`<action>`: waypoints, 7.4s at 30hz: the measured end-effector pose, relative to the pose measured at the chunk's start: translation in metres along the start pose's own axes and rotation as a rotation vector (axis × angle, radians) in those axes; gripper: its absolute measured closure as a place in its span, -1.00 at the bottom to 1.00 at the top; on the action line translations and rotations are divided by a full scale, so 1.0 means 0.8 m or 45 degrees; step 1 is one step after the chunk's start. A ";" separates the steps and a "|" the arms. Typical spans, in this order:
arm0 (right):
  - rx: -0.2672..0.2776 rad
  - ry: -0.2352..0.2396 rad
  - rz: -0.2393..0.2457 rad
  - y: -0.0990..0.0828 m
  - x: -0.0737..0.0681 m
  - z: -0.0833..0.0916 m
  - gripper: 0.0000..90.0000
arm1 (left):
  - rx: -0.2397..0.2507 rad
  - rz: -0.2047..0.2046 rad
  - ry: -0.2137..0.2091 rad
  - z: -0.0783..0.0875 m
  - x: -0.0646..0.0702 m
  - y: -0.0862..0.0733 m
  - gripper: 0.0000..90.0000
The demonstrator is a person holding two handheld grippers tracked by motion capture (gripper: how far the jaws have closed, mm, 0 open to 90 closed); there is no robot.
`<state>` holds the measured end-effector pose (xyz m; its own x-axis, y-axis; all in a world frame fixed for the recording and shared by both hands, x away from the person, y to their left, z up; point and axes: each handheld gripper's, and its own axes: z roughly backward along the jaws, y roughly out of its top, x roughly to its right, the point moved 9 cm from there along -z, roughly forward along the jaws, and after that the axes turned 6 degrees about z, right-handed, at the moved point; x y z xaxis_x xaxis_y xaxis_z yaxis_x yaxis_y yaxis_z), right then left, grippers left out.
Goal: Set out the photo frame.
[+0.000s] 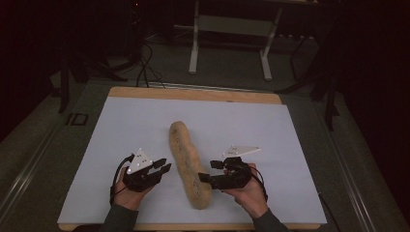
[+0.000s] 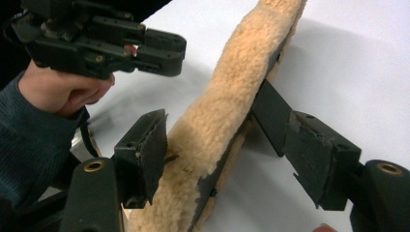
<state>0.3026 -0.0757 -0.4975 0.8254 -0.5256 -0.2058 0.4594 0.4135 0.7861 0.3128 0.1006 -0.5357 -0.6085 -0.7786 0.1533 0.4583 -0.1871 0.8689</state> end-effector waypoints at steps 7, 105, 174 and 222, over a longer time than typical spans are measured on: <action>-0.009 0.009 0.021 -0.002 -0.010 -0.001 -0.34 | 0.003 0.008 0.008 0.000 -0.002 0.000 0.56; -0.124 0.099 0.336 -0.037 0.000 -0.004 0.44 | -0.051 0.053 0.362 -0.023 -0.108 -0.004 0.53; -0.249 -0.193 0.022 -0.059 0.078 0.017 0.43 | 0.018 0.194 0.394 -0.017 -0.097 0.002 0.63; -0.002 -0.562 0.050 -0.045 0.170 0.039 0.35 | 0.091 0.158 0.306 -0.036 -0.055 0.010 0.57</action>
<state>0.3880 -0.1850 -0.5360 0.6233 -0.7764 0.0931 0.4310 0.4404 0.7876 0.3618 0.1162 -0.5491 -0.3755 -0.9144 0.1516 0.4673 -0.0455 0.8829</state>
